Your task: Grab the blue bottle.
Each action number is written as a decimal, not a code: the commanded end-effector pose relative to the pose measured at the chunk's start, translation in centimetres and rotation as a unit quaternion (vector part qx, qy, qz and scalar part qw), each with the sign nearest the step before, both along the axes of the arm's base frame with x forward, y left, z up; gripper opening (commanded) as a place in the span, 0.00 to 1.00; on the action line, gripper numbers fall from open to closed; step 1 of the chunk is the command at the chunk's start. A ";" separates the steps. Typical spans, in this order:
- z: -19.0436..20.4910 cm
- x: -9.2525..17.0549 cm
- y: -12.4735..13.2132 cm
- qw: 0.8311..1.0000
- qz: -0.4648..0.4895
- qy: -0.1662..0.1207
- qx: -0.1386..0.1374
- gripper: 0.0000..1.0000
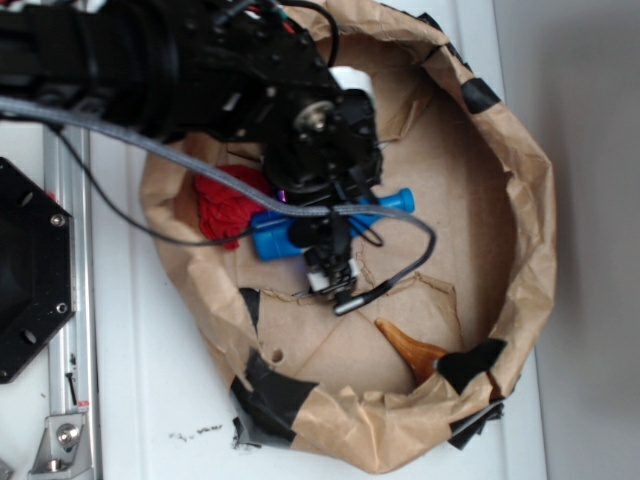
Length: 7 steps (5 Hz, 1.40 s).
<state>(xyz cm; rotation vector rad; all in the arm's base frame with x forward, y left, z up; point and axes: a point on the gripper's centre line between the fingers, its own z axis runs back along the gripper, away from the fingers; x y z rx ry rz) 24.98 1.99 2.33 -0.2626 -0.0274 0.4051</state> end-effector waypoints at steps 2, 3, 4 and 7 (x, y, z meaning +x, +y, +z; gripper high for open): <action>5.8 2.6 -0.7 0.993 -0.044 0.014 0.106 0.00; 10.9 2.8 -1.7 0.990 -0.061 -0.008 0.126 0.00; 16.0 2.0 -1.6 0.988 -0.008 -0.071 0.135 0.00; 18.8 0.8 -1.6 0.990 0.087 -0.022 0.106 0.00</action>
